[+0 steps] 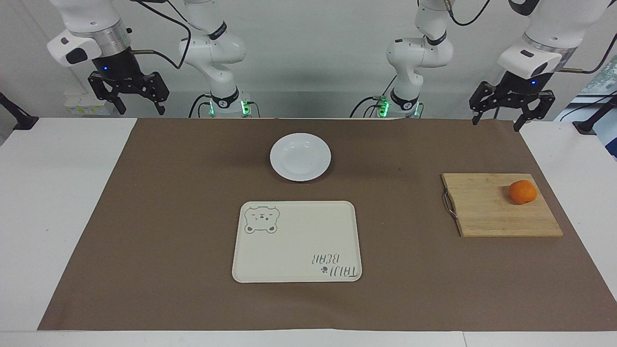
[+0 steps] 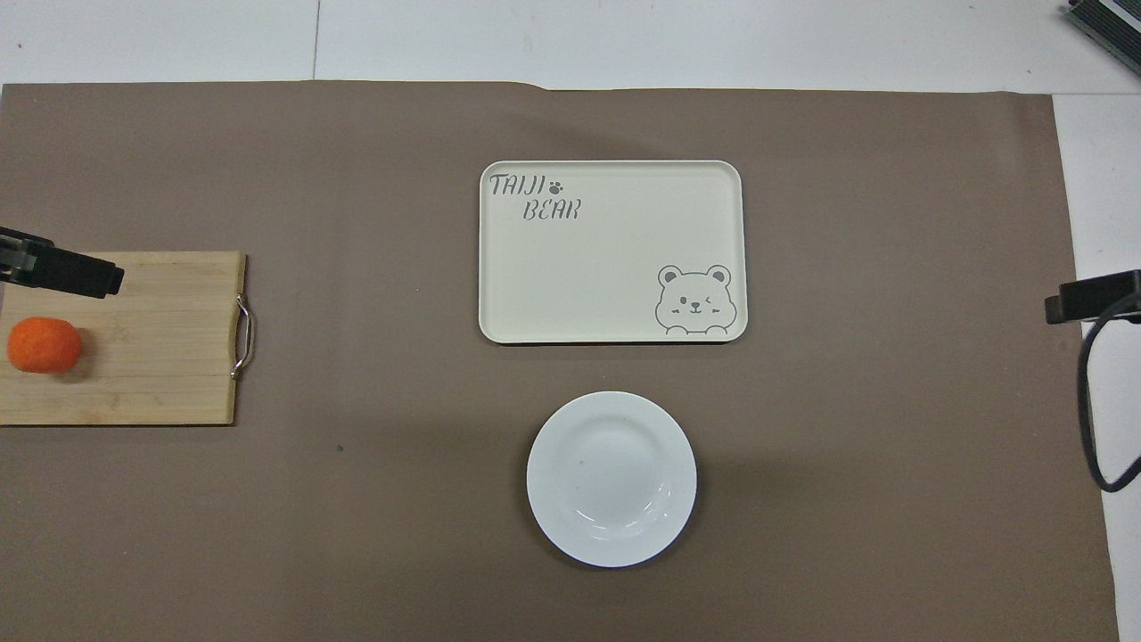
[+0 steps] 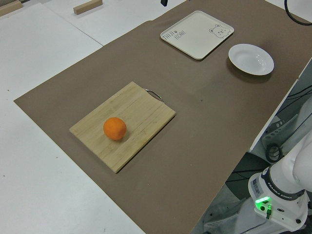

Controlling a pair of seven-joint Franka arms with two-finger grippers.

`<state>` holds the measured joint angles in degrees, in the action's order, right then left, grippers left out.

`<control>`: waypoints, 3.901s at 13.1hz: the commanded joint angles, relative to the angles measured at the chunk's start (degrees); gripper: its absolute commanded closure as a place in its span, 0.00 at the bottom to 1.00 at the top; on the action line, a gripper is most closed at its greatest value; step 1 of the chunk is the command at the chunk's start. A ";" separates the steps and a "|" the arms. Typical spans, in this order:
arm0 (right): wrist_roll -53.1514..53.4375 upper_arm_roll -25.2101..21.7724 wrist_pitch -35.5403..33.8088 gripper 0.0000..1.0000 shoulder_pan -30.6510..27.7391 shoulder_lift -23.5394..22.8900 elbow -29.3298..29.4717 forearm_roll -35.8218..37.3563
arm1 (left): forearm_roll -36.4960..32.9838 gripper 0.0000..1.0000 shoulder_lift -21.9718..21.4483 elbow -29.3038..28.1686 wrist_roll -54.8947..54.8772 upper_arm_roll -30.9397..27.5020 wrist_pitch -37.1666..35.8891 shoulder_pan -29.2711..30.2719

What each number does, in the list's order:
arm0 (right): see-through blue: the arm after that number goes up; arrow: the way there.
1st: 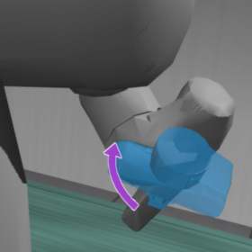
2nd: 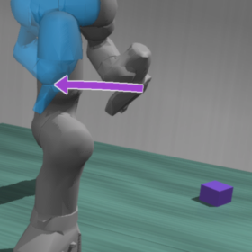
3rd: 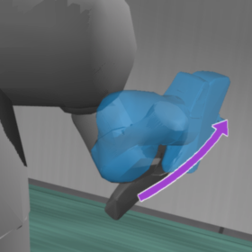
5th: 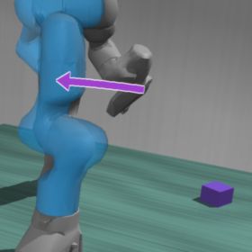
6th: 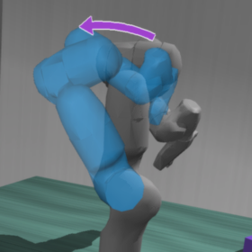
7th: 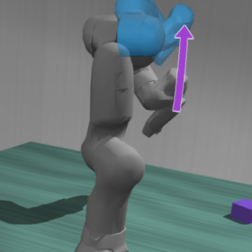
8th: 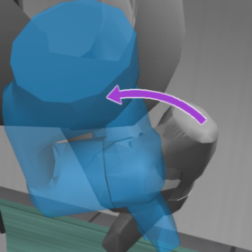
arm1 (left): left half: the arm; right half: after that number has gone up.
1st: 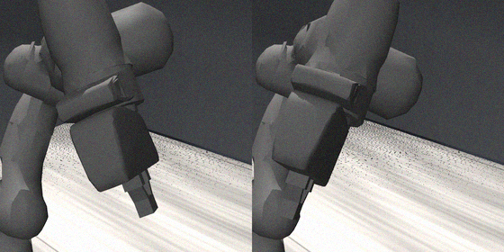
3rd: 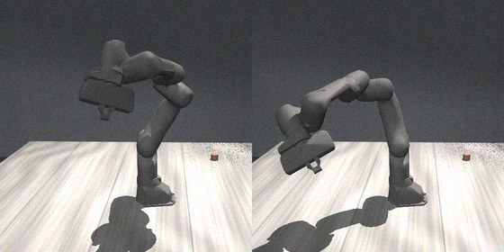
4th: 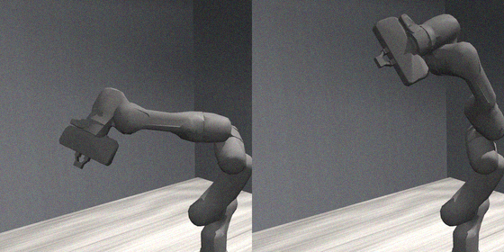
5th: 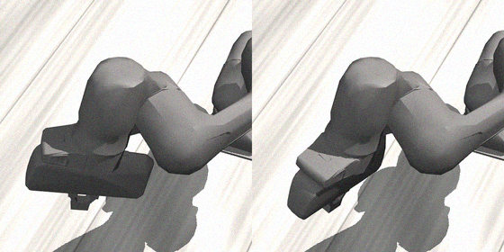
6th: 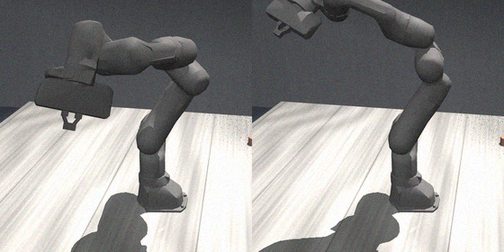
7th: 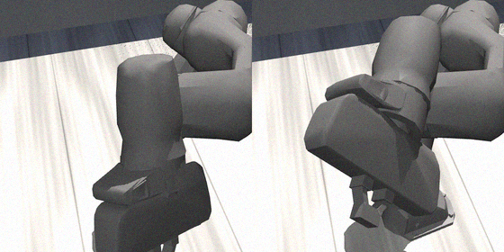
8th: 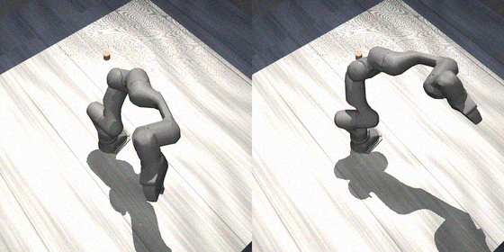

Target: Place orange and plate with both arms

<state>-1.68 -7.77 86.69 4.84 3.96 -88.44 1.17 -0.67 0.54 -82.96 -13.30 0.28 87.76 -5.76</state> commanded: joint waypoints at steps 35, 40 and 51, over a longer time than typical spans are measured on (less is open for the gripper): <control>-0.26 0.30 -0.20 0.00 -0.62 0.61 -0.33 -0.82 | 2.69 0.00 -3.44 0.88 0.74 -1.42 -8.57 5.23; -0.26 0.30 -0.12 0.00 -0.62 0.61 -0.33 -0.82 | 2.60 0.00 -3.44 0.88 0.91 -1.51 -8.83 5.23; -0.26 0.30 -0.20 0.00 -0.62 0.61 -0.33 -0.82 | 2.60 0.00 -3.79 0.70 0.82 -1.51 -8.92 5.23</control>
<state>-1.68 -7.77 86.69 4.84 3.96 -88.44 1.17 1.50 -2.58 -82.23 -12.66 -1.32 79.94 -0.94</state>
